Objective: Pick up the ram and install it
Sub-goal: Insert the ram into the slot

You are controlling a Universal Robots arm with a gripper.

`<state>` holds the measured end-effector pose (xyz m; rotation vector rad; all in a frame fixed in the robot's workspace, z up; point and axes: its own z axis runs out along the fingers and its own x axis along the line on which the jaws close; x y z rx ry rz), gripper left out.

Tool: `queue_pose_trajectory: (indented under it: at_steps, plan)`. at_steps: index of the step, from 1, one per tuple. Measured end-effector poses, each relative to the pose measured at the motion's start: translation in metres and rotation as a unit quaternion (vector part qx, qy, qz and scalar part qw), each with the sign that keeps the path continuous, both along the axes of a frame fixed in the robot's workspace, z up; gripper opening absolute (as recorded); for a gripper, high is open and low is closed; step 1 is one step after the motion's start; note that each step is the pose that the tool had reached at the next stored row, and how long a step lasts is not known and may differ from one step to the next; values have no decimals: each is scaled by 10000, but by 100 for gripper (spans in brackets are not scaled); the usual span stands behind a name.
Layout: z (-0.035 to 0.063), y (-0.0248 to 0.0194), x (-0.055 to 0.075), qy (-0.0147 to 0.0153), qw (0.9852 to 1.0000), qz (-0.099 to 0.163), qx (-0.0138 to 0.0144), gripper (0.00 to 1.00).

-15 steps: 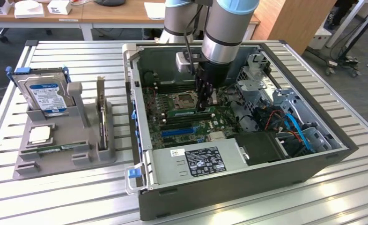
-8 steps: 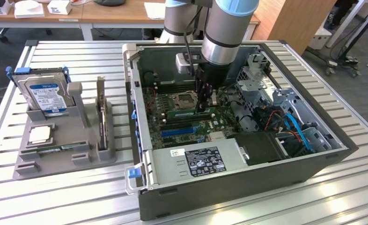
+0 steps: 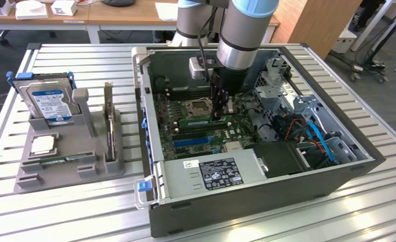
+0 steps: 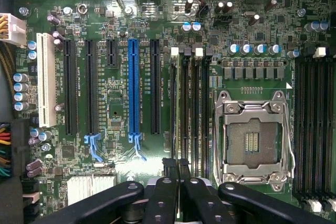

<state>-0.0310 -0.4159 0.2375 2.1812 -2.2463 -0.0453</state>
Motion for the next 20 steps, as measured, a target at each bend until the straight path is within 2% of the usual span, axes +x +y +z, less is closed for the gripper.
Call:
queue_pose_trajectory:
  at_steps: [9, 20]
  plan:
    - [-1, 0, 0, 27, 10000, 0, 0, 12]
    - [-1, 0, 2, 28, 10000, 21, 0, 12]
